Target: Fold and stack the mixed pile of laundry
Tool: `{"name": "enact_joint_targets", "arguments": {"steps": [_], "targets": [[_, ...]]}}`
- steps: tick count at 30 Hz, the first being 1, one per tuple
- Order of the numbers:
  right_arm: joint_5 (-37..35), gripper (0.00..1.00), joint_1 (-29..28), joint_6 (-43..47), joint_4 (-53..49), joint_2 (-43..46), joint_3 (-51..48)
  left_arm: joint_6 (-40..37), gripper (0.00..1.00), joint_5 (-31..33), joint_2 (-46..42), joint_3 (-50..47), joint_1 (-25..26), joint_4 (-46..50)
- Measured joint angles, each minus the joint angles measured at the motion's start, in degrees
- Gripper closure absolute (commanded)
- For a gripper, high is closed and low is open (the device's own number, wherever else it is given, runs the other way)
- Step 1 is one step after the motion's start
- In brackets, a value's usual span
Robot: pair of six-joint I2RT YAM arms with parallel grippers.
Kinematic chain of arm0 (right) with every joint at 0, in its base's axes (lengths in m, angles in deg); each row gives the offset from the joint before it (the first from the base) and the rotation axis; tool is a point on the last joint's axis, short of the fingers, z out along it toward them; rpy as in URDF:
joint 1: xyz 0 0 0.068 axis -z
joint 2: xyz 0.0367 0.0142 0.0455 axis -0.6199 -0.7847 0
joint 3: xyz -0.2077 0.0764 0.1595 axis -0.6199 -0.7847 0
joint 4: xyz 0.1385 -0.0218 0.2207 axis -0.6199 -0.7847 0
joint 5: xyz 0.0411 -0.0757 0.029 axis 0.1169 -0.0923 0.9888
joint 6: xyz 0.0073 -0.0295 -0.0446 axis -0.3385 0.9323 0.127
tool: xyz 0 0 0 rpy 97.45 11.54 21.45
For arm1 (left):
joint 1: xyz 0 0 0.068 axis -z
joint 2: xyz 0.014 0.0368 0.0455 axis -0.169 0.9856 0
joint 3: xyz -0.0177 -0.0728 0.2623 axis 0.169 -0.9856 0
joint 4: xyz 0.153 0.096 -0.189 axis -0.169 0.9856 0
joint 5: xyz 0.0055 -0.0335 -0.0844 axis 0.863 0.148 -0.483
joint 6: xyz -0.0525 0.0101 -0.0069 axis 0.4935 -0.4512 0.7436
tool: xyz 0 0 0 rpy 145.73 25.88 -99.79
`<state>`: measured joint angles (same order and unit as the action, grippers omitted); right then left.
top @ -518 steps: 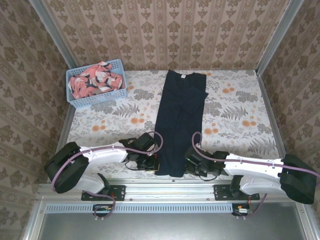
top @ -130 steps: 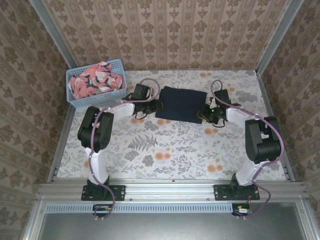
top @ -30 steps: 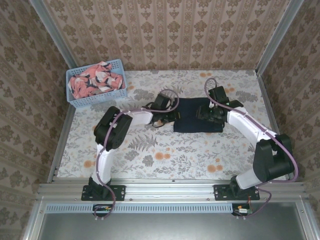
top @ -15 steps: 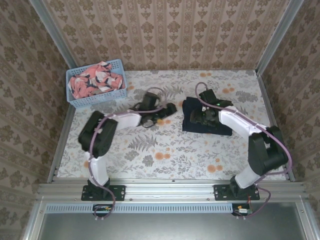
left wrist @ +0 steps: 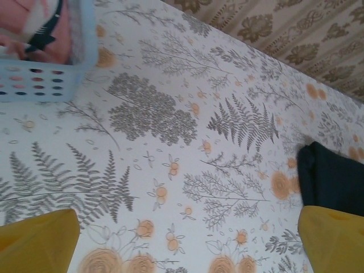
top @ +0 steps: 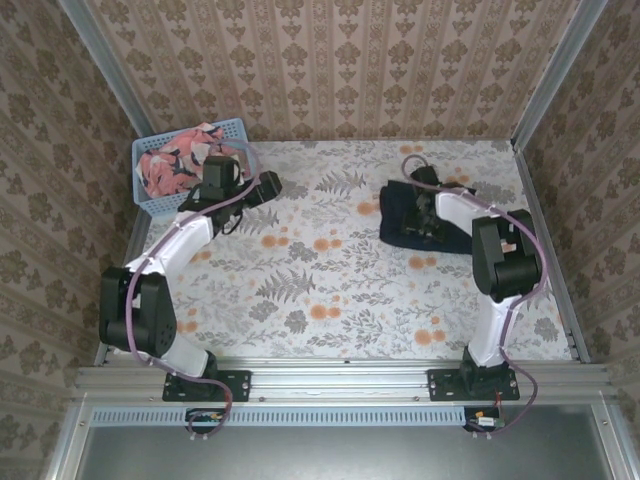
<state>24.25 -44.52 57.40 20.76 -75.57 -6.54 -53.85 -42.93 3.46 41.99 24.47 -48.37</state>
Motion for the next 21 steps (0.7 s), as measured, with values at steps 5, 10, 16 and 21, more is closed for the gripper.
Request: {"name": "enact_joint_targets", "arguments": {"steps": [5, 10, 16, 21], "targets": [[0.1, 0.29, 6.9, 6.3, -5.5, -7.8, 12.6, 0.0, 0.00, 0.6, -3.3, -3.9, -0.6, 0.6], [0.1, 0.30, 10.7, 13.5, -9.7, -14.4, 22.7, -1.7, 0.00, 3.4, -4.9, -4.3, -1.9, 2.3], [-0.5, 0.26, 11.6, 18.6, -11.0, -15.2, 24.0, -4.2, 0.00, 5.8, -1.2, 1.3, -8.6, 4.3], [-1.4, 0.00, 11.5, 19.3, -10.1, -11.8, 20.4, -6.5, 0.00, 9.4, 8.2, 11.4, -11.5, 5.6]]}}
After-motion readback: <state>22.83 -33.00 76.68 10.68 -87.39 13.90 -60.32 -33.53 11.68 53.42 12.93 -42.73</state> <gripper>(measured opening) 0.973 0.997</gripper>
